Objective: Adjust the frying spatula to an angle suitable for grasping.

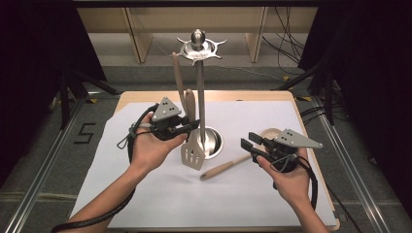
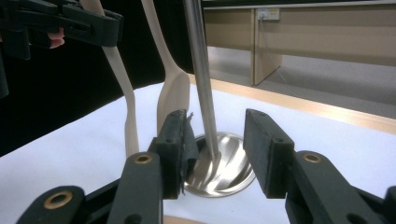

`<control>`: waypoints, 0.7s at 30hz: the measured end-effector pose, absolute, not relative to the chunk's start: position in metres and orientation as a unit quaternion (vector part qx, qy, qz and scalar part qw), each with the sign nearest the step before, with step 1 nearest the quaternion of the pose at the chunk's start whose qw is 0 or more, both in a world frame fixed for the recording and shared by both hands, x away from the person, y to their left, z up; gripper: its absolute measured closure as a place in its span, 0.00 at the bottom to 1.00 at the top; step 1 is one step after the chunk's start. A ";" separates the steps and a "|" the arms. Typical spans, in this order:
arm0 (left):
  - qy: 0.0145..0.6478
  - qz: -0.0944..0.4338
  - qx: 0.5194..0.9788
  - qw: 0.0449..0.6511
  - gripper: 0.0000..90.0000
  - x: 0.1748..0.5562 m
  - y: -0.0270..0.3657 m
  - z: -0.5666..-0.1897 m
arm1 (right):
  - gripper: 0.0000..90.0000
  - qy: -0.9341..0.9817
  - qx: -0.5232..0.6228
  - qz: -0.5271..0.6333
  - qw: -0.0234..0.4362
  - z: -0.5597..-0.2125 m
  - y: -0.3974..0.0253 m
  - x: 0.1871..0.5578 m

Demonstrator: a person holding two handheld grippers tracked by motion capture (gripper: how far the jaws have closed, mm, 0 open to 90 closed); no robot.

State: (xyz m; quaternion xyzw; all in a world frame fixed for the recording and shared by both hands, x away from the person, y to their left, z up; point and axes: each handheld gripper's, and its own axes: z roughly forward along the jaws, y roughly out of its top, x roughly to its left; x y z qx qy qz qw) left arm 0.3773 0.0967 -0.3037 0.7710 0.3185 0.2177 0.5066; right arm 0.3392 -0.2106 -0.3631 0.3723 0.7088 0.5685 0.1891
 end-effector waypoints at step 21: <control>0.326 0.217 0.764 0.512 0.82 0.383 0.102 -0.297 | 0.68 0.709 0.407 0.539 0.205 -0.373 -0.226 0.338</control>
